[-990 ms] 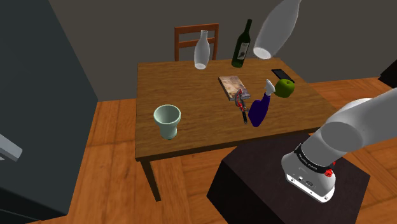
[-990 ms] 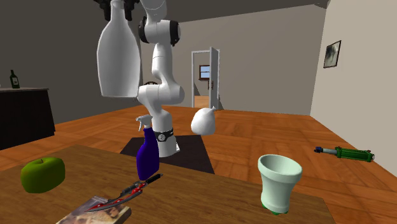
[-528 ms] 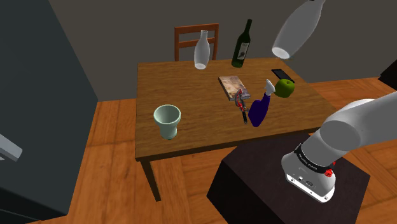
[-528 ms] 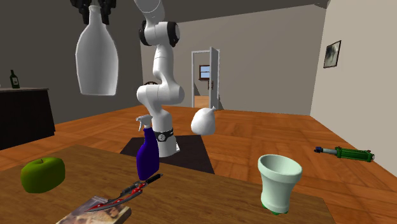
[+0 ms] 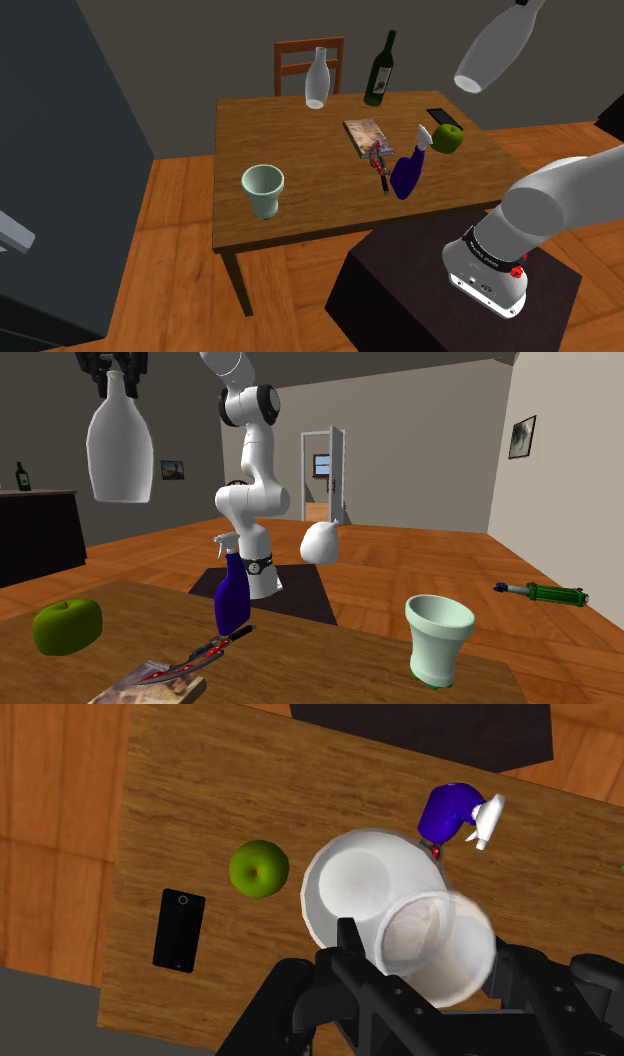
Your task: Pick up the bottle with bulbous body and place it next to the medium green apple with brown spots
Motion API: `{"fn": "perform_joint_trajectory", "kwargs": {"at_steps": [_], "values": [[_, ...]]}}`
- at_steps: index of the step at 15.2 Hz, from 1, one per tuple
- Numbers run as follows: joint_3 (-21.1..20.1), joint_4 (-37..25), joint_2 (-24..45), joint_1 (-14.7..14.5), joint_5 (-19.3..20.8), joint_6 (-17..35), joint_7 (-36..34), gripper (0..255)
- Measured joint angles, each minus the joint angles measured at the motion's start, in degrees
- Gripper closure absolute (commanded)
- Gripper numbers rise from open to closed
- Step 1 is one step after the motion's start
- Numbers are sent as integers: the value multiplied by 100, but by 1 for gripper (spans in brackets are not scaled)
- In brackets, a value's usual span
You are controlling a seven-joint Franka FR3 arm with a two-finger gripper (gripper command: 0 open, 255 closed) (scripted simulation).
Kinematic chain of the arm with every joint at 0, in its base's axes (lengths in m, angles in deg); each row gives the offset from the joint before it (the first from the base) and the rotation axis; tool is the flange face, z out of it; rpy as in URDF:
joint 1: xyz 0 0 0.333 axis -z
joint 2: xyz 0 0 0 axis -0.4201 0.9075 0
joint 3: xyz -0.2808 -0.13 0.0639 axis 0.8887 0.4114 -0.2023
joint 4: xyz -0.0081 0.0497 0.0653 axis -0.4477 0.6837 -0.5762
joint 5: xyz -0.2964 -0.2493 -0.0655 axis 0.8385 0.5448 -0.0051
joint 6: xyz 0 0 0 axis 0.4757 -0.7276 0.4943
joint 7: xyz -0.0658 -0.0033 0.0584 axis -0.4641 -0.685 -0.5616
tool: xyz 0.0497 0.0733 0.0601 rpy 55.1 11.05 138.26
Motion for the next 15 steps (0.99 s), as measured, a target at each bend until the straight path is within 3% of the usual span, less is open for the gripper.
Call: {"fn": "perform_joint_trajectory", "kwargs": {"at_steps": [15], "values": [[68,1718,-606,84,139,1122,-63,255]]}}
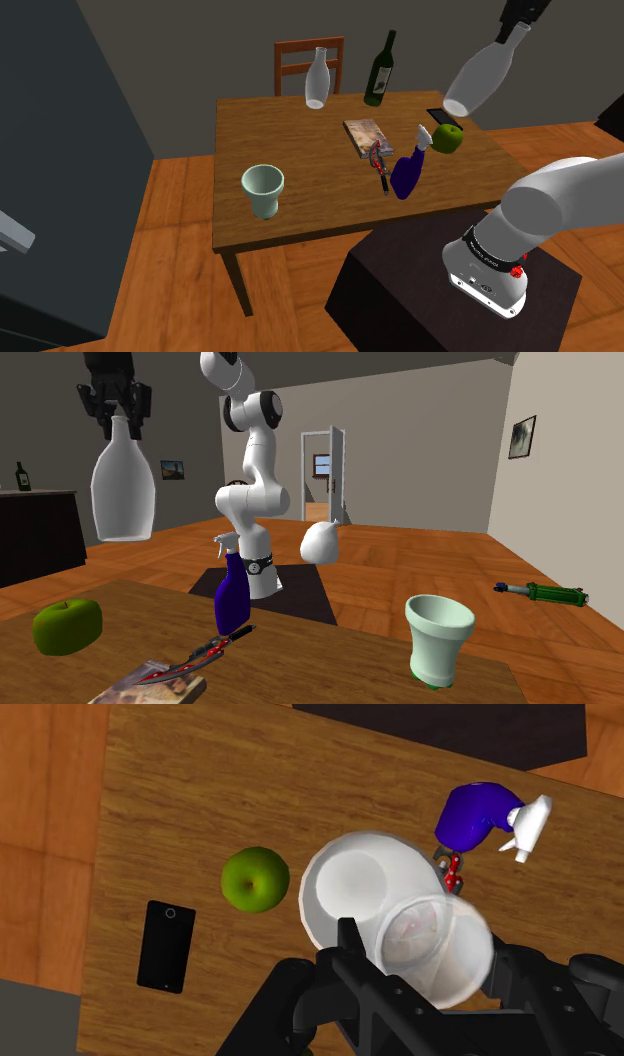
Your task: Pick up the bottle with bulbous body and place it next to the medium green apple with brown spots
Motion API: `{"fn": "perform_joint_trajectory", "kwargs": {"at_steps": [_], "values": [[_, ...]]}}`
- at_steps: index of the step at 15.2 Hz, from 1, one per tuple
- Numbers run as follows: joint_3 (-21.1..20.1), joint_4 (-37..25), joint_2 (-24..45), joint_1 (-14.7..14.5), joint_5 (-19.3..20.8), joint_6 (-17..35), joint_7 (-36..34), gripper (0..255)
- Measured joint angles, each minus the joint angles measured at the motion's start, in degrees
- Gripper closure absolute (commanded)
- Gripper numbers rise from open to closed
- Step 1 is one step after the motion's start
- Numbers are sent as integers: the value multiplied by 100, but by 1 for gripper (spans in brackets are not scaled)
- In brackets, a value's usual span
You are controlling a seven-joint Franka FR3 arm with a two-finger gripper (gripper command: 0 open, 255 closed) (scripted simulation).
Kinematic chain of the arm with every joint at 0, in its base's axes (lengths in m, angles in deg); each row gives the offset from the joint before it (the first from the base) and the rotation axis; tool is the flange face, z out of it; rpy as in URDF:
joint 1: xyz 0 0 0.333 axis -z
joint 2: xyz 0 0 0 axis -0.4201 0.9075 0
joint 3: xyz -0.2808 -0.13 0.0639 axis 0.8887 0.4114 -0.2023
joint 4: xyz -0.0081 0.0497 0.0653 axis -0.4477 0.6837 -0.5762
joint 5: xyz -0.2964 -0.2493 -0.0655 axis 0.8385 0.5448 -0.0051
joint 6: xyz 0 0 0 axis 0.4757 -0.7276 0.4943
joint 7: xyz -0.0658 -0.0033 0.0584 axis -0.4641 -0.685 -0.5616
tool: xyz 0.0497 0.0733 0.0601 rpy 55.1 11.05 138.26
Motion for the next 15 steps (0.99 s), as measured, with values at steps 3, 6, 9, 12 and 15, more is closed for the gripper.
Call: {"fn": "perform_joint_trajectory", "kwargs": {"at_steps": [3,6,9,12,15], "values": [[12,306,-83,13,20,223,-24,255],[24,571,-157,26,41,416,-44,255],[48,884,-249,47,75,639,-54,255],[62,1158,-296,56,92,864,-83,255],[82,1427,-353,70,118,1076,-101,255]]}}
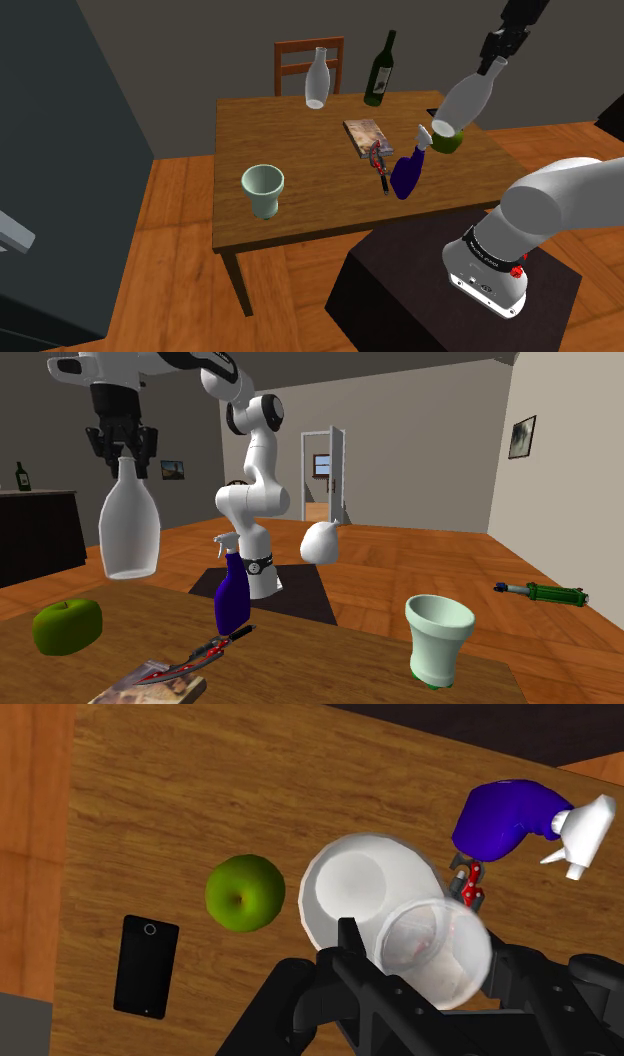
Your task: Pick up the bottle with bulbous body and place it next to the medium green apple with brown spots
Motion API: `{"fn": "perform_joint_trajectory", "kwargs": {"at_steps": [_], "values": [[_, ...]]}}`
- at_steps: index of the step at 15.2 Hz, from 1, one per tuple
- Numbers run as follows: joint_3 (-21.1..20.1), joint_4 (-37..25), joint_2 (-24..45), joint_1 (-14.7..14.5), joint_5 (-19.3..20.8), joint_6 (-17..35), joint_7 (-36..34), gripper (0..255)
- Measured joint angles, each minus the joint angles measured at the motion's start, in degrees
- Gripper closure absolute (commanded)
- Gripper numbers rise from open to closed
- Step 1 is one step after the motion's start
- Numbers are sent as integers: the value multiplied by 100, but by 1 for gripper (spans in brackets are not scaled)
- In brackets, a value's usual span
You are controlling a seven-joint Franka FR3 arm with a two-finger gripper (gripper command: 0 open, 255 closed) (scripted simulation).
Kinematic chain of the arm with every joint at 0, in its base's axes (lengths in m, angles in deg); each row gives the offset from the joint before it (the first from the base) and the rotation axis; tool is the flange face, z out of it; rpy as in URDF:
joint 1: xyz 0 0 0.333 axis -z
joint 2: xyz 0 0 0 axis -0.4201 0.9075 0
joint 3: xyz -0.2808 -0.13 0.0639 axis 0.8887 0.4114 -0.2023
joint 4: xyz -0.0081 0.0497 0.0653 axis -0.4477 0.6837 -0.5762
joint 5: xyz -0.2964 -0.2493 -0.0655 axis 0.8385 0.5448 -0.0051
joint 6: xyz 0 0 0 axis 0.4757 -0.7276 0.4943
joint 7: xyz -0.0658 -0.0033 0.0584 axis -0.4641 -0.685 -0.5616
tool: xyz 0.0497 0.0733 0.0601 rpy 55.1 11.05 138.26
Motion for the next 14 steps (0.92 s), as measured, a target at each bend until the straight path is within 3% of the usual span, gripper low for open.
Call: {"fn": "perform_joint_trajectory", "kwargs": {"at_steps": [14], "values": [[161,1091,-49,63,137,1045,-39,255]]}}
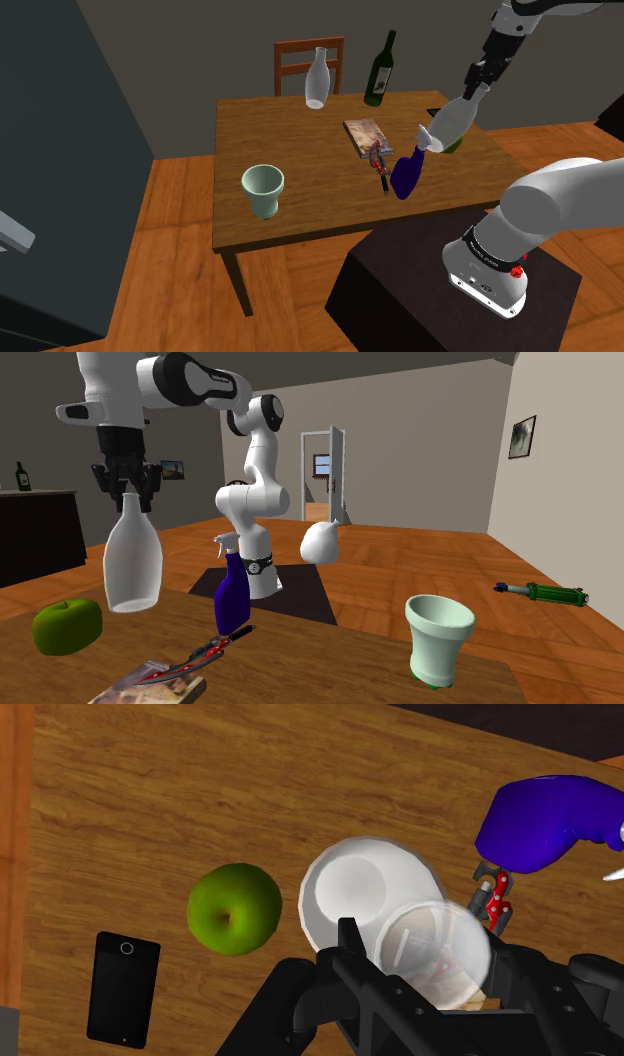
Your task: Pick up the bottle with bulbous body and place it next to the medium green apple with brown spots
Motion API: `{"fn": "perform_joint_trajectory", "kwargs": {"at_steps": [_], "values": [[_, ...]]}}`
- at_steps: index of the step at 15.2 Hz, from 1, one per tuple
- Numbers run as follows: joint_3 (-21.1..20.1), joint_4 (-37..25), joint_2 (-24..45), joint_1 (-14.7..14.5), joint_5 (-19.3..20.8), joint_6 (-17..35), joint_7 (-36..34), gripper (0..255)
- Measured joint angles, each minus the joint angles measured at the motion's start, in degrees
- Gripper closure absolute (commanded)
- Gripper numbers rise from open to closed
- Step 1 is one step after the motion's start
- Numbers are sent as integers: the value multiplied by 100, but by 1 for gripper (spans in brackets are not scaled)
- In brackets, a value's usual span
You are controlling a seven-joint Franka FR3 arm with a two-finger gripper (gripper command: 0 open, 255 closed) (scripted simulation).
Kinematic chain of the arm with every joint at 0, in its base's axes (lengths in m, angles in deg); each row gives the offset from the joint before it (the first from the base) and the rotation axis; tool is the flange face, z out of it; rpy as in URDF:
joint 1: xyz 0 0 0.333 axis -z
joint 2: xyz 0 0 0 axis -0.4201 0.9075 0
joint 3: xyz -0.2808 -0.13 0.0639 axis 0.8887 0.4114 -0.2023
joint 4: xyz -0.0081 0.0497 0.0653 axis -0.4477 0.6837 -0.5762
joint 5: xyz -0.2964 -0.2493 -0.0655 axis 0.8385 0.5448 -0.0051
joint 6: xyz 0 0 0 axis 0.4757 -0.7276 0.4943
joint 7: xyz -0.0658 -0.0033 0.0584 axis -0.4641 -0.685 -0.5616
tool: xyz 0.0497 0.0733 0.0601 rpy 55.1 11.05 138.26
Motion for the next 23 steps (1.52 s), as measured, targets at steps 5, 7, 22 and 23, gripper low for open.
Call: {"fn": "perform_joint_trajectory", "kwargs": {"at_steps": [5,7,22,23], "values": [[69,352,58,16,51,410,-15,255],[90,494,50,30,76,544,-21,255],[209,972,224,50,157,1198,-38,0],[209,972,224,50,157,1199,-38,0]]}}
